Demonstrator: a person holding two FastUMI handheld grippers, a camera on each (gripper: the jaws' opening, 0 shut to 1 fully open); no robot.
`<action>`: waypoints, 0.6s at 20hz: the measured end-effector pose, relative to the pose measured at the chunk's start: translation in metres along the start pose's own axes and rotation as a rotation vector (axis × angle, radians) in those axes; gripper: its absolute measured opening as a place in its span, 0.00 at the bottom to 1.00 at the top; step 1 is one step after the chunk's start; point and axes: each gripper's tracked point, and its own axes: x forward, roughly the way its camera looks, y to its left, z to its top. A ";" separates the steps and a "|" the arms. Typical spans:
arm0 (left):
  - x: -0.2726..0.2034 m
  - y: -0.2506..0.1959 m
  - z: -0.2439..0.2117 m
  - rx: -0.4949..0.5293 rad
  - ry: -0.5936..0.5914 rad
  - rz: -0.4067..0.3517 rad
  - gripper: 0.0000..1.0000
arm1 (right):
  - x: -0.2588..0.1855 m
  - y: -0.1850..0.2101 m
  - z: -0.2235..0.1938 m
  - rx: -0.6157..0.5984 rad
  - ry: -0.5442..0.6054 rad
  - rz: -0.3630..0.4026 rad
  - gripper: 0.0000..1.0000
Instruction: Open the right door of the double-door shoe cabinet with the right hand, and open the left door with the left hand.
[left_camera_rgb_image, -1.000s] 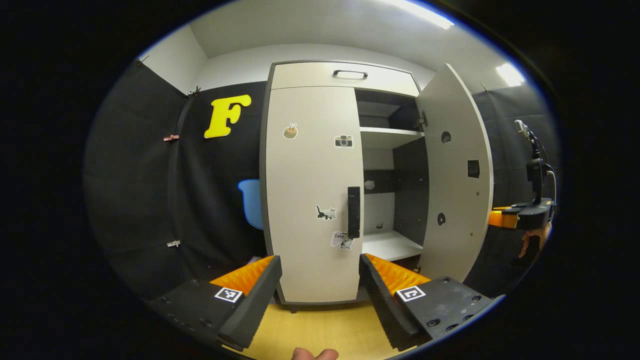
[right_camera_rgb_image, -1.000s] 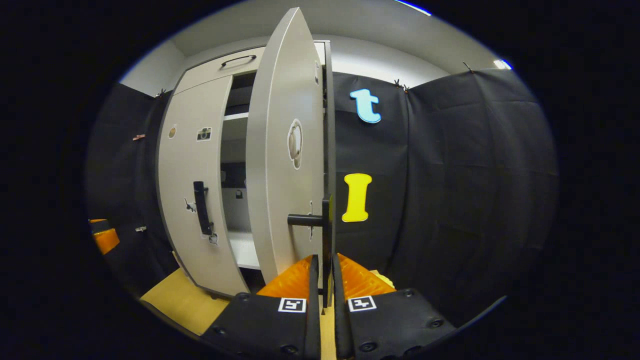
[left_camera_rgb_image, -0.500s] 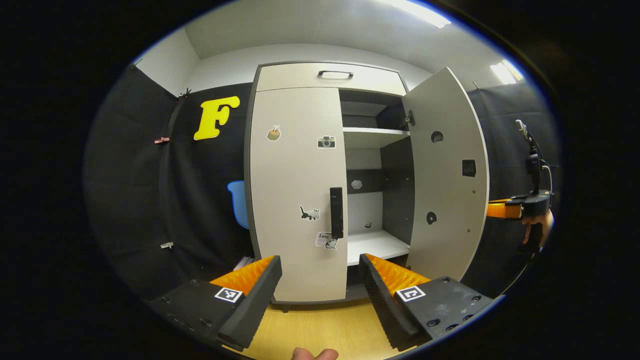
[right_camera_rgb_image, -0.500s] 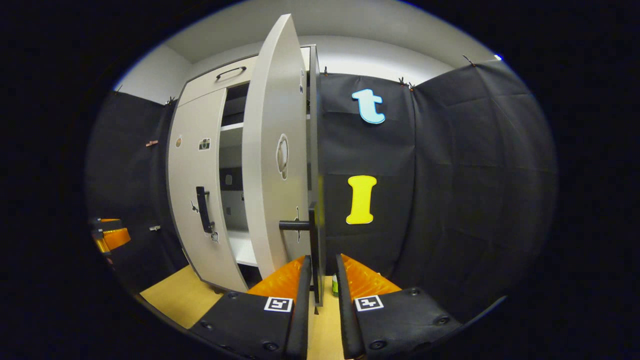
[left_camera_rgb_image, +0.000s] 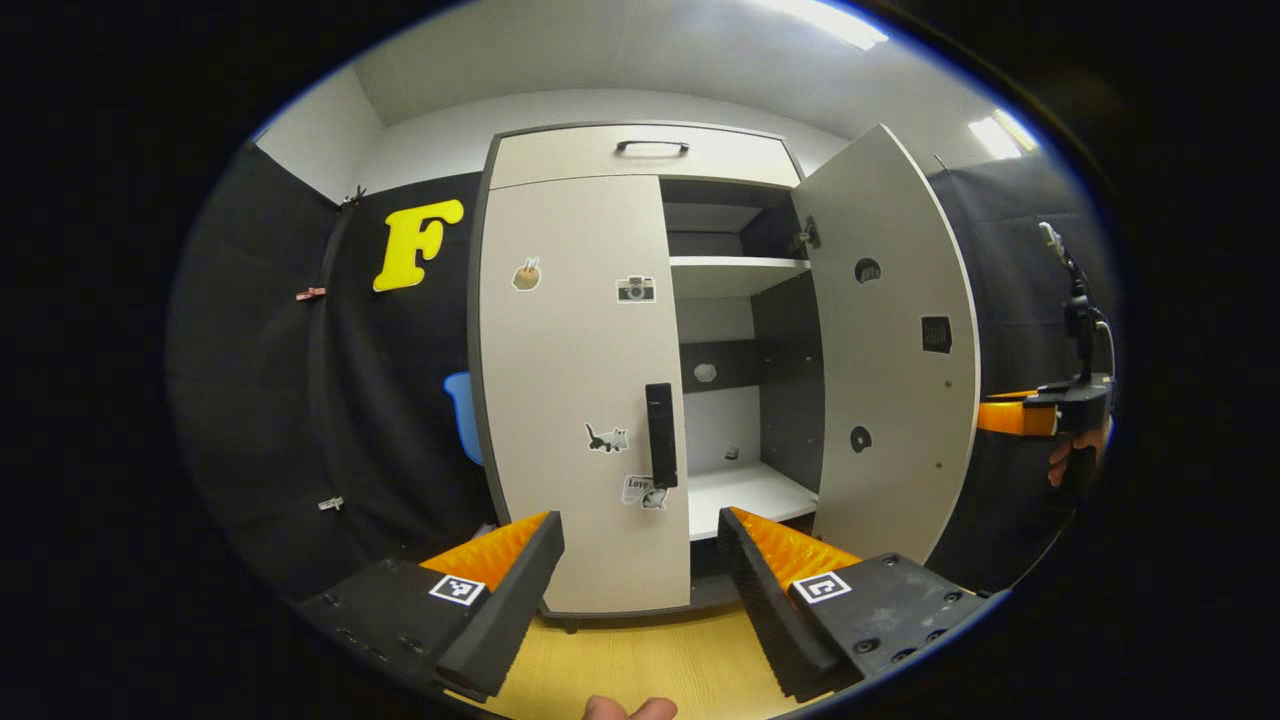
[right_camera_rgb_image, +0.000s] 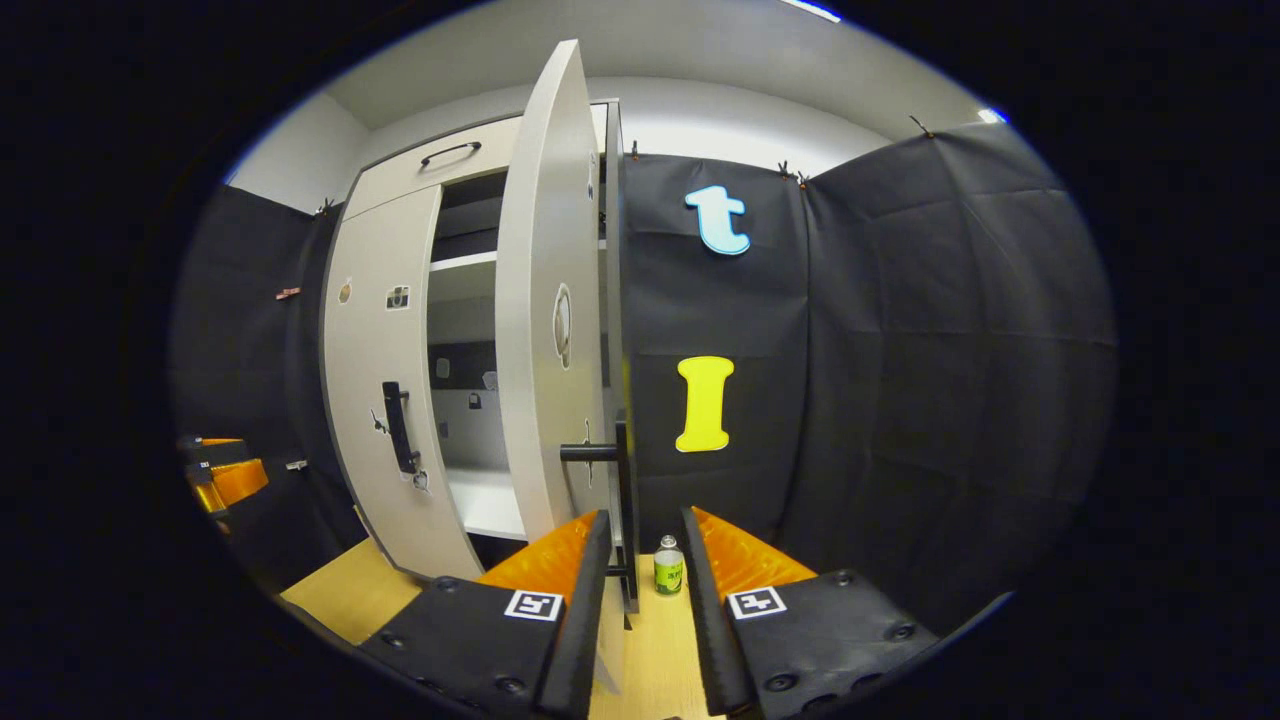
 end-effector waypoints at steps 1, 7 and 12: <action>0.006 -0.003 0.001 0.000 -0.001 -0.004 0.96 | -0.003 0.000 0.002 -0.005 -0.008 -0.006 0.53; 0.060 -0.019 0.017 -0.015 -0.030 -0.021 0.96 | -0.027 -0.007 0.022 -0.017 -0.071 -0.102 0.99; 0.121 -0.023 0.019 -0.004 -0.029 0.014 0.96 | -0.048 -0.003 0.026 0.003 -0.078 -0.120 0.99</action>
